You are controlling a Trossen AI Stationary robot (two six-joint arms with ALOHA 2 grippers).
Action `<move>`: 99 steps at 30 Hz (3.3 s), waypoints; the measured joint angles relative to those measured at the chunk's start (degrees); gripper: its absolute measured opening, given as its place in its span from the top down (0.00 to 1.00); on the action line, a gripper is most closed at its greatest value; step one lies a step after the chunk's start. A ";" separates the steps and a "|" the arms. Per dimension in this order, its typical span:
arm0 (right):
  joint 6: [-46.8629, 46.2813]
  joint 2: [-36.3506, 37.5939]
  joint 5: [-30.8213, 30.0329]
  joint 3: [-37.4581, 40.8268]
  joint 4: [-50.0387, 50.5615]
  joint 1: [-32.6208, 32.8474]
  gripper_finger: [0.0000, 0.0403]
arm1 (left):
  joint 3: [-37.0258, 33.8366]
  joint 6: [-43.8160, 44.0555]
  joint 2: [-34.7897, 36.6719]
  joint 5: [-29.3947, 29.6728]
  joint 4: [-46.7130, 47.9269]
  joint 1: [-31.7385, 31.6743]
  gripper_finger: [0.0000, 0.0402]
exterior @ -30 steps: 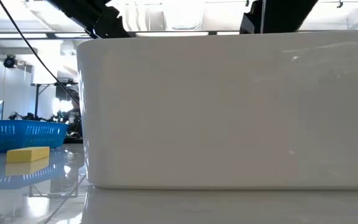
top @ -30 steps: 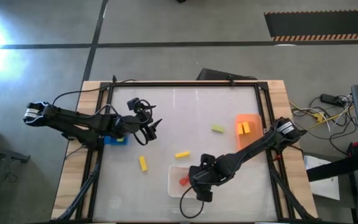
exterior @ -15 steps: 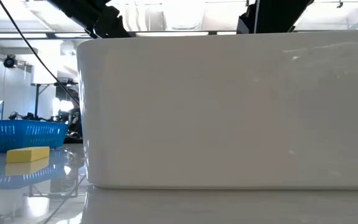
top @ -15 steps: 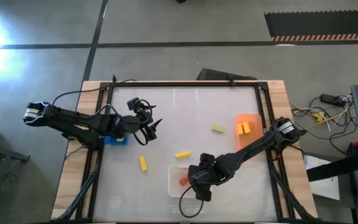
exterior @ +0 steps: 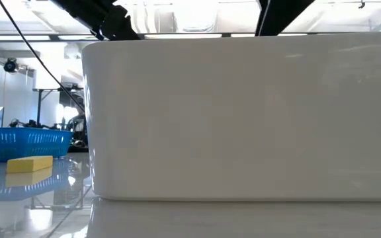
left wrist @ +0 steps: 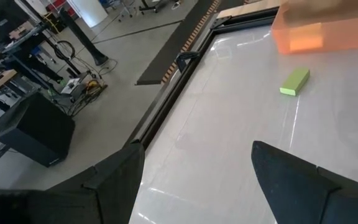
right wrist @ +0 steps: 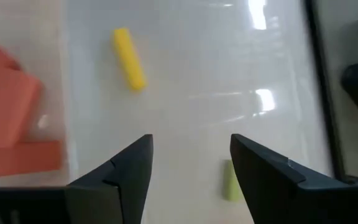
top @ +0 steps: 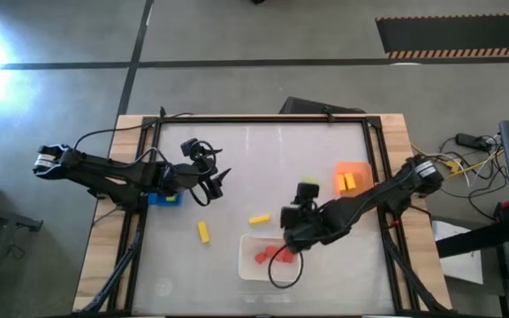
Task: Sort & place blocks by color
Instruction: Put the green block into the blue bin
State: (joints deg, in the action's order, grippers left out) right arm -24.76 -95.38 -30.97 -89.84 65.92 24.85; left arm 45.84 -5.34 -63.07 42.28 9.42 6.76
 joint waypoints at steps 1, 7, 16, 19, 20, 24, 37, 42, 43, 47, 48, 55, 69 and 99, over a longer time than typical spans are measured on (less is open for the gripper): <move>0.89 0.87 -0.49 0.81 -0.31 -0.65 0.49 | 0.00 -0.01 0.00 -0.01 0.02 0.00 0.31; 7.28 6.76 1.08 8.51 -6.00 -6.17 0.49 | -0.02 -0.02 0.00 0.00 0.05 0.00 0.31; 16.05 14.08 16.60 24.16 -18.98 -18.65 0.49 | -0.01 -0.04 0.00 0.00 0.06 0.02 0.31; 18.55 14.71 19.31 28.72 -20.01 -24.51 0.49 | 0.00 -0.04 0.00 0.00 0.03 0.02 0.31; 19.30 14.51 19.66 30.06 -19.99 -26.59 0.49 | 0.00 -0.04 0.00 0.00 -0.01 0.02 0.31; 23.01 12.53 23.18 34.00 -20.23 -33.64 0.49 | -0.11 -0.04 0.00 0.00 0.09 0.00 0.31; 27.72 6.91 30.96 36.76 -23.42 -41.61 0.49 | -0.24 0.36 0.00 0.00 0.05 0.00 0.31; 28.09 4.17 31.05 36.86 -24.48 -41.52 0.50 | -0.26 0.42 0.00 0.00 0.05 0.00 0.31; 28.54 3.80 31.42 36.85 -24.77 -41.52 0.52 | -0.26 0.42 0.00 0.00 0.03 0.00 0.31; 28.68 3.13 31.64 36.87 -25.65 -41.47 0.67 | -0.28 0.45 0.00 -0.01 0.03 0.02 0.31; 28.68 3.09 31.64 36.87 -25.91 -41.47 0.71 | -0.28 0.47 0.00 -0.01 0.03 0.01 0.31; 29.76 6.46 30.36 37.00 -28.90 -41.50 0.72 | -2.42 8.86 0.00 0.00 -0.20 0.98 0.31; 31.16 18.48 44.47 38.53 -72.32 -37.61 0.72 | -12.63 3.89 0.00 -1.61 -34.16 9.66 0.31; 27.67 6.32 53.92 37.61 -105.75 -31.09 0.72 | -13.17 -4.33 -17.12 -7.92 -71.57 6.45 0.31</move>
State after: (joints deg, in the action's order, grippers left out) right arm 2.92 -89.06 22.95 -52.23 -39.83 -6.24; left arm 32.67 -9.68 -80.19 34.36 -62.15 13.22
